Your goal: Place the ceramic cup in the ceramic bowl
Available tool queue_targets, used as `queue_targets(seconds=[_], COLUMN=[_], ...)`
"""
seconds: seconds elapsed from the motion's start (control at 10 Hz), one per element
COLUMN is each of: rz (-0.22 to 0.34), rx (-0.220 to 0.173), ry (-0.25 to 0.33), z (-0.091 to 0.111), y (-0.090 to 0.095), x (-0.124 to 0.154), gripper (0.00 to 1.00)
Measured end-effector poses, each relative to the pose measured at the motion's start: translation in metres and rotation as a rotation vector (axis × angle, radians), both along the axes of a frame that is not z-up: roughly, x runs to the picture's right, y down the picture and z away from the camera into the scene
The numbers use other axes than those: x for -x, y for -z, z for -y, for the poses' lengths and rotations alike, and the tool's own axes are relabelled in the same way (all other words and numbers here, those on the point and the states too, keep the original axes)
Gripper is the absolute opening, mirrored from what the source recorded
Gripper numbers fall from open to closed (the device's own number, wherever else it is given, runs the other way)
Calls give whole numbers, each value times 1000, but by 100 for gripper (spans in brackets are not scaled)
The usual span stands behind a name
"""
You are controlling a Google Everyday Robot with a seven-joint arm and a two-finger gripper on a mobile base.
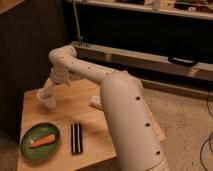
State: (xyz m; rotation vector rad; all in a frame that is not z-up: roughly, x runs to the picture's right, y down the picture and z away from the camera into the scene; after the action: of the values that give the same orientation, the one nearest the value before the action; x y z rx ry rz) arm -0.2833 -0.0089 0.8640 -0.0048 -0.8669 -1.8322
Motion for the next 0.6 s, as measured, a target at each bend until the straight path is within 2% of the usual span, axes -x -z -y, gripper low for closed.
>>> queue_targets(seconds=[0.5,0.6], rz=[15,21], rx=[52,62], ry=[34,41], z=[-20,-23], y=[-22,-26], x=[10,14], gripper=[79,73])
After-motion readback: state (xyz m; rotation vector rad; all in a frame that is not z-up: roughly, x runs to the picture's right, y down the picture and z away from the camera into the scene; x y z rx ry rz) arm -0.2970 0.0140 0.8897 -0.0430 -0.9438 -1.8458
